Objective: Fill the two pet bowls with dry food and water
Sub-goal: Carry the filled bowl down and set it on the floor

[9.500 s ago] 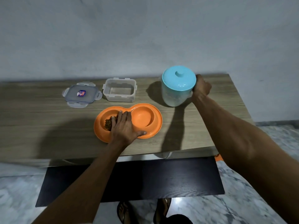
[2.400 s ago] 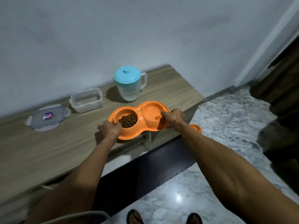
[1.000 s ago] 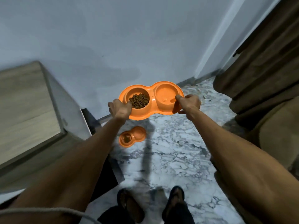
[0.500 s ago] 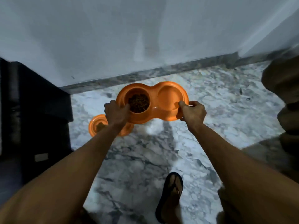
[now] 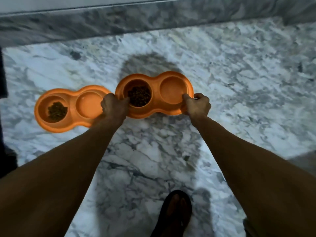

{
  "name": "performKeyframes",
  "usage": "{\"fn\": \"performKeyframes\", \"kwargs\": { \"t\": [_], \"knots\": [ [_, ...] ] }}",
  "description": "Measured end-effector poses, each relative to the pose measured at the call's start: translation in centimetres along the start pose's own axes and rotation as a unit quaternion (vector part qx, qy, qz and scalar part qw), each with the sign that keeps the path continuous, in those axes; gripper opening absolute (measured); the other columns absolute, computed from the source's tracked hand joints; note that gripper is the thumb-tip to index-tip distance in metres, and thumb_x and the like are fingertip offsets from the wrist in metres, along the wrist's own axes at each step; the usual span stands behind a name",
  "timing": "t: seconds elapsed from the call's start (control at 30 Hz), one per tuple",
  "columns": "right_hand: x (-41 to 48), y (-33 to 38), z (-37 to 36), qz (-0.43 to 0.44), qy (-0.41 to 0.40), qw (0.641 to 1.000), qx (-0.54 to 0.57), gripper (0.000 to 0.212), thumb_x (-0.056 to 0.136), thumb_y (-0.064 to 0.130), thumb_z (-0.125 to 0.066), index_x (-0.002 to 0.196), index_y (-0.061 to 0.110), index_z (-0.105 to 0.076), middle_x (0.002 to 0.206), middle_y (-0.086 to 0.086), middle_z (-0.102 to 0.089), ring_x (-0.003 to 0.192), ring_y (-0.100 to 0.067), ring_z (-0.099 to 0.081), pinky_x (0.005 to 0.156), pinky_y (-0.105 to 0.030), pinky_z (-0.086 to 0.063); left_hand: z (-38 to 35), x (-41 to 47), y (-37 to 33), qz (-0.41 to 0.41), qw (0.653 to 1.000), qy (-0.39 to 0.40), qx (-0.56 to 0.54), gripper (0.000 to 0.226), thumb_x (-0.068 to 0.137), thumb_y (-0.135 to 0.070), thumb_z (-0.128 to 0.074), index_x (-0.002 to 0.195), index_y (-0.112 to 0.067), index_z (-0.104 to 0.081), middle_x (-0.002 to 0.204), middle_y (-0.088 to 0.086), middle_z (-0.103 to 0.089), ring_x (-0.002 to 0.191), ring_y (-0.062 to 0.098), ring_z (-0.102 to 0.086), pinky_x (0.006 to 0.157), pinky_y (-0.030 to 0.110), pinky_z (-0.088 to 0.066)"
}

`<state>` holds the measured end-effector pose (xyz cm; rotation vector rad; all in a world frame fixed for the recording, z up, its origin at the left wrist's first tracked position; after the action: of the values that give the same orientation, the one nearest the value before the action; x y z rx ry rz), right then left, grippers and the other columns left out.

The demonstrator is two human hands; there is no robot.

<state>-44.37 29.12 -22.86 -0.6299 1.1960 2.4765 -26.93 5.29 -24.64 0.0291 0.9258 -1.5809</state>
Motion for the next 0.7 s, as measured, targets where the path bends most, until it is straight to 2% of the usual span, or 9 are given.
{"fn": "performKeyframes", "kwargs": {
  "t": [0.13, 0.2, 0.3, 0.37, 0.43, 0.5, 0.57, 0.63, 0.7],
  "knots": [
    [1.4, -1.6, -0.9, -0.004, 0.000, 1.000, -0.023, 0.024, 0.075, 0.032, -0.075, 0.084, 0.011, -0.066, 0.065, 0.005, -0.054, 0.078, -0.028, -0.065, 0.080, -0.046, -0.058, -1.7, 0.5, 0.9, 0.007, 1.000, 0.010, -0.009, 0.048, 0.083, -0.031, -0.070, 0.099, 0.013, -0.061, 0.105, 0.033, -0.062, 0.109, 0.045, -0.057, 0.077, 0.049, -0.049],
    [1.8, -2.2, -1.3, -0.007, 0.003, 1.000, -0.029, 0.022, 0.076, 0.031, -0.074, 0.081, 0.012, -0.063, 0.064, 0.003, -0.055, 0.078, -0.029, -0.066, 0.079, -0.046, -0.059, -2.1, 0.4, 1.0, 0.008, 1.000, 0.008, 0.004, 0.044, 0.085, -0.030, -0.071, 0.096, 0.012, -0.062, 0.104, 0.032, -0.063, 0.106, 0.043, -0.058, 0.081, 0.050, -0.049],
    [2.1, -2.9, -1.7, -0.009, 0.009, 0.999, -0.035, 0.021, 0.076, 0.032, -0.074, 0.076, 0.018, -0.059, 0.065, 0.003, -0.059, 0.077, -0.028, -0.067, 0.077, -0.045, -0.060, -2.7, 0.3, 1.4, 0.020, 1.000, 0.004, 0.002, 0.035, 0.085, -0.023, -0.072, 0.068, -0.004, -0.049, 0.072, 0.017, -0.055, 0.082, 0.030, -0.058, 0.067, 0.042, -0.042],
    [2.3, -3.4, -1.9, -0.012, 0.010, 0.999, -0.043, 0.020, 0.076, 0.032, -0.074, 0.076, 0.018, -0.060, 0.066, 0.003, -0.060, 0.075, -0.025, -0.066, 0.076, -0.044, -0.060, -3.1, 0.4, 1.8, 0.024, 1.000, -0.002, -0.002, 0.039, 0.084, -0.022, -0.074, 0.063, -0.010, -0.043, 0.063, 0.006, -0.045, 0.075, 0.022, -0.050, 0.065, 0.038, -0.042],
    [2.5, -3.7, -2.0, -0.012, 0.008, 0.999, -0.051, 0.020, 0.077, 0.032, -0.074, 0.078, 0.017, -0.061, 0.065, 0.004, -0.059, 0.071, -0.023, -0.063, 0.074, -0.041, -0.059, -3.3, 0.7, 2.1, 0.016, 1.000, -0.004, 0.004, 0.041, 0.082, -0.021, -0.075, 0.059, -0.013, -0.042, 0.059, 0.002, -0.041, 0.073, 0.021, -0.049, 0.065, 0.036, -0.041],
    [2.7, -3.9, -2.2, -0.011, 0.009, 0.998, -0.054, 0.019, 0.077, 0.031, -0.073, 0.079, 0.017, -0.061, 0.066, 0.003, -0.059, 0.071, -0.022, -0.062, 0.073, -0.040, -0.059, -3.5, 0.9, 2.2, 0.010, 1.000, -0.002, 0.009, 0.037, 0.082, -0.021, -0.075, 0.061, -0.012, -0.046, 0.063, 0.005, -0.047, 0.073, 0.022, -0.052, 0.066, 0.038, -0.043],
    [2.9, -3.9, -2.3, -0.015, 0.019, 0.998, -0.058, 0.018, 0.080, 0.031, -0.072, 0.083, 0.015, -0.062, 0.071, 0.000, -0.061, 0.075, -0.024, -0.062, 0.075, -0.040, -0.059, -3.7, 0.9, 2.3, 0.008, 1.000, 0.004, 0.008, 0.029, 0.083, -0.021, -0.075, 0.073, -0.007, -0.052, 0.074, 0.011, -0.053, 0.077, 0.024, -0.054, 0.071, 0.042, -0.048],
    [2.7, -3.7, -2.3, -0.025, 0.039, 0.997, -0.065, 0.019, 0.082, 0.030, -0.070, 0.089, 0.013, -0.064, 0.078, -0.004, -0.062, 0.080, -0.026, -0.064, 0.078, -0.041, -0.059, -3.6, 0.3, 2.1, 0.014, 1.000, 0.016, 0.006, 0.027, 0.085, -0.021, -0.074, 0.084, -0.003, -0.054, 0.082, 0.014, -0.054, 0.083, 0.025, -0.056, 0.071, 0.039, -0.045],
    [2.3, -3.3, -2.3, -0.036, 0.052, 0.995, -0.076, 0.027, 0.082, 0.031, -0.069, 0.095, 0.008, -0.066, 0.083, -0.006, -0.063, 0.083, -0.028, -0.065, 0.074, -0.041, -0.059, -3.3, -0.3, 1.8, 0.023, 1.000, 0.020, -0.006, 0.029, 0.086, -0.021, -0.074, 0.093, 0.003, -0.058, 0.089, 0.021, -0.059, 0.093, 0.033, -0.062, 0.069, 0.035, -0.041]
  ]
}}
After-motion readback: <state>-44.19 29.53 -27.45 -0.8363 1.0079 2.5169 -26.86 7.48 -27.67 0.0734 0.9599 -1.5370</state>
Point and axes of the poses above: each hand's wrist, its own x-axis towards the middle knuckle, its own z-axis out of the back of the hand, y = z × x, the point moved 6 cm from there along x, towards the middle knuckle
